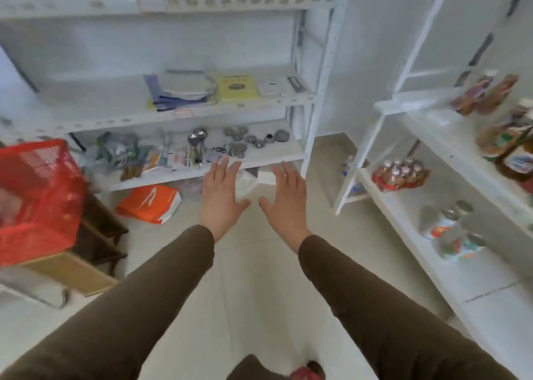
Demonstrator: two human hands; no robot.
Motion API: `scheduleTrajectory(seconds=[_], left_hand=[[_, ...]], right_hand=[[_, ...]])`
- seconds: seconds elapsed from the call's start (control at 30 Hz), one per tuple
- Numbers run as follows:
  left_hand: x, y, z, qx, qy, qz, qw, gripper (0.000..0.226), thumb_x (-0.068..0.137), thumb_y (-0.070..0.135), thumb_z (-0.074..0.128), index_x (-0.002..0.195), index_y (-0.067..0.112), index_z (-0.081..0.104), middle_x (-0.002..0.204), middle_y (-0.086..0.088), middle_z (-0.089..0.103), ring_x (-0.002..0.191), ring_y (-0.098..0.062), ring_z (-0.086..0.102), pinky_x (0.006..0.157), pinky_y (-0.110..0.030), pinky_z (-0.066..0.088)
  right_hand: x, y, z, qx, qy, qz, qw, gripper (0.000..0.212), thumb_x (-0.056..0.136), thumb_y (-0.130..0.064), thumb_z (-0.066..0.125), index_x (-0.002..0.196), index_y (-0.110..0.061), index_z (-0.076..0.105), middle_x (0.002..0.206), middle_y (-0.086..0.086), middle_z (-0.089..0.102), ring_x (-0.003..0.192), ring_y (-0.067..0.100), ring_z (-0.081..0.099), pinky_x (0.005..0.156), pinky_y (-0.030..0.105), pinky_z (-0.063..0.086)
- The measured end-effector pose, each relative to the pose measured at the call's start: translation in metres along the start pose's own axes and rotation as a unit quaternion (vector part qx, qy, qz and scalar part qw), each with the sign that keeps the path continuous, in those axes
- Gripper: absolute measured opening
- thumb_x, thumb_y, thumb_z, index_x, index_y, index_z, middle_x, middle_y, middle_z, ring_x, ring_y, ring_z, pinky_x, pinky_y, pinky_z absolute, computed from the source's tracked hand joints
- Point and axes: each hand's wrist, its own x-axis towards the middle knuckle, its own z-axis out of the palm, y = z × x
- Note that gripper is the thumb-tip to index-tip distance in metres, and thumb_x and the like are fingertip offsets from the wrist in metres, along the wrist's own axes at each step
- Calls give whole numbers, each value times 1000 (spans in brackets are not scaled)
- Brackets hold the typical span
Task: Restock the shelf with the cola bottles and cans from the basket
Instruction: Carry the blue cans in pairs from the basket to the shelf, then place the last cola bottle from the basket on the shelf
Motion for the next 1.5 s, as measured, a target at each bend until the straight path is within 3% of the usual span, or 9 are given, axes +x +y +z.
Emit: scheduleTrajectory(seconds=[0.1, 0.33, 0.7, 0.87, 1.17, 1.33, 1.5], left_hand=[[-13, -83, -48, 48, 34, -62, 996, 95, 76, 31, 86, 155, 19, 35, 167, -10, 23, 155, -35, 12, 123, -53, 17], [-20, -229, -103, 91, 52, -165, 981, 90, 79, 37, 83, 154, 19, 36, 167, -11, 23, 155, -35, 12, 123, -56, 12], [8, -439, -185, 137, 31, -314, 939, 94, 81, 34, 82, 158, 22, 29, 168, -10, 18, 156, -35, 7, 125, -55, 9], [10, -519, -210, 123, 35, -363, 923, 90, 83, 33, 80, 157, 21, 31, 168, -11, 21, 156, -33, 7, 126, -52, 10], [27, -676, -229, 66, -10, -356, 932, 80, 88, 29, 72, 157, 19, 32, 167, -13, 22, 155, -34, 10, 125, -47, 12], [36, -764, -238, 23, -83, -336, 938, 81, 89, 30, 72, 158, 19, 30, 167, -12, 21, 156, -32, 10, 125, -48, 14], [46, -824, -223, 16, -159, -297, 941, 82, 89, 26, 69, 159, 19, 26, 168, -13, 18, 156, -32, 8, 125, -47, 13]], right_hand=[[21, -73, 56, 8, -68, -66, 995, 77, 88, -31, 71, 155, -20, 34, 166, 7, 24, 152, 31, 19, 124, 49, 17], [63, -190, 170, 25, -141, -152, 978, 75, 88, -33, 68, 155, -22, 34, 166, 6, 25, 151, 30, 19, 124, 49, 15], [156, -361, 352, 64, -255, -220, 939, 71, 90, -30, 70, 152, -19, 37, 162, 9, 30, 150, 33, 22, 123, 49, 21], [175, -427, 416, 100, -308, -208, 923, 72, 94, -32, 68, 155, -16, 33, 162, 8, 30, 150, 30, 21, 124, 44, 21], [179, -536, 548, 116, -400, -101, 904, 74, 101, -25, 58, 161, -11, 18, 168, 13, 19, 155, 31, 15, 126, 44, 17], [190, -572, 622, 26, -432, -41, 901, 73, 103, -24, 55, 161, -6, 15, 168, 18, 16, 156, 34, 12, 126, 42, 13], [219, -577, 674, -85, -445, -68, 889, 71, 101, -19, 55, 161, -10, 18, 167, 19, 18, 152, 39, 20, 124, 44, 20]])
